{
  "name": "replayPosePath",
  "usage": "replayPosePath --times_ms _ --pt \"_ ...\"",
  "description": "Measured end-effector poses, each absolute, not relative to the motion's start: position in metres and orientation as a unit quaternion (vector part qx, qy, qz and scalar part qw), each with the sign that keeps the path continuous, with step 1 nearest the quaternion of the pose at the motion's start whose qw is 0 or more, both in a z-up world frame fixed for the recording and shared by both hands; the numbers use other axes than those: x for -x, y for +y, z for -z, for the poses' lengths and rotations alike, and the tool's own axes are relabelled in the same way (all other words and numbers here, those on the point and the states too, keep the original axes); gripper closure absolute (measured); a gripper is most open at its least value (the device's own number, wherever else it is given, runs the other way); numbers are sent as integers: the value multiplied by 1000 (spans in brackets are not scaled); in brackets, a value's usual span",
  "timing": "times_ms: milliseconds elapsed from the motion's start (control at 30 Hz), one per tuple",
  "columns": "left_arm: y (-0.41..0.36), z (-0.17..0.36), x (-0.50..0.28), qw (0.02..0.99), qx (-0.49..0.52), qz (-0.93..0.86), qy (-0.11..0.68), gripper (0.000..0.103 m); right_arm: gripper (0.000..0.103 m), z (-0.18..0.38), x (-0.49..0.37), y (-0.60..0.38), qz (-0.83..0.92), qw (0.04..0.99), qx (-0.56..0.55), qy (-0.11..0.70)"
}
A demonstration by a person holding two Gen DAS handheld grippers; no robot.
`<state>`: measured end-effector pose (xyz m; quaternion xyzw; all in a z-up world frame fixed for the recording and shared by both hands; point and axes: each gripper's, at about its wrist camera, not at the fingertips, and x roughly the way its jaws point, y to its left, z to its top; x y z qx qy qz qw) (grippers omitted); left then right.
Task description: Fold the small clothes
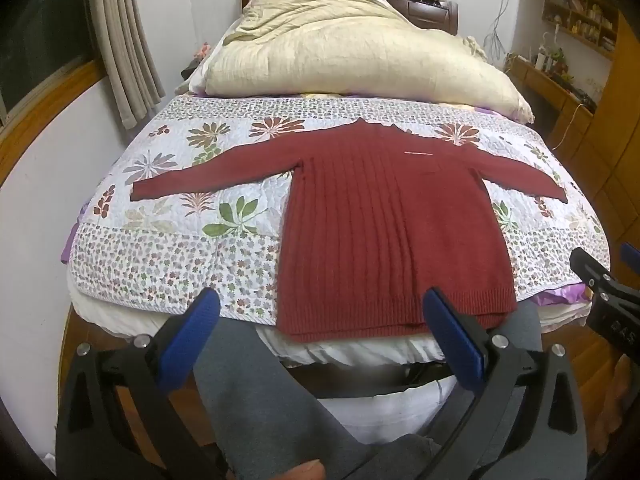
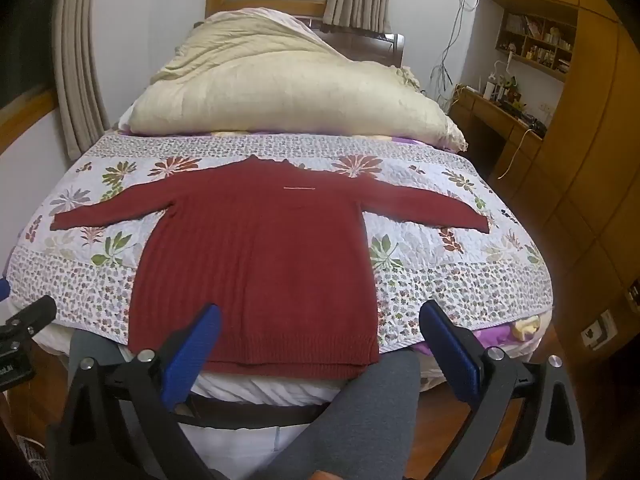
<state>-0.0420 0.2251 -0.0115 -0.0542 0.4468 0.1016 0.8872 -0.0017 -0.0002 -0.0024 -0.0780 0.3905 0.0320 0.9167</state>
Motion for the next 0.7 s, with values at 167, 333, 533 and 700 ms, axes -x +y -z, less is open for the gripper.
replayPosePath --times_ms 167,333,533,700 --pt "223 8 44 887 51 -103 448 3 4 4 1 -5 -32 917 78 391" --pt "220 10 42 886 52 -102 449 3 4 3 0 -5 -31 917 79 390" --pt "219 11 43 886 50 -103 449 3 4 4 -2 -3 -31 917 82 390" --pt "220 10 42 886 50 -102 450 3 4 4 -1 -3 -31 916 83 390"
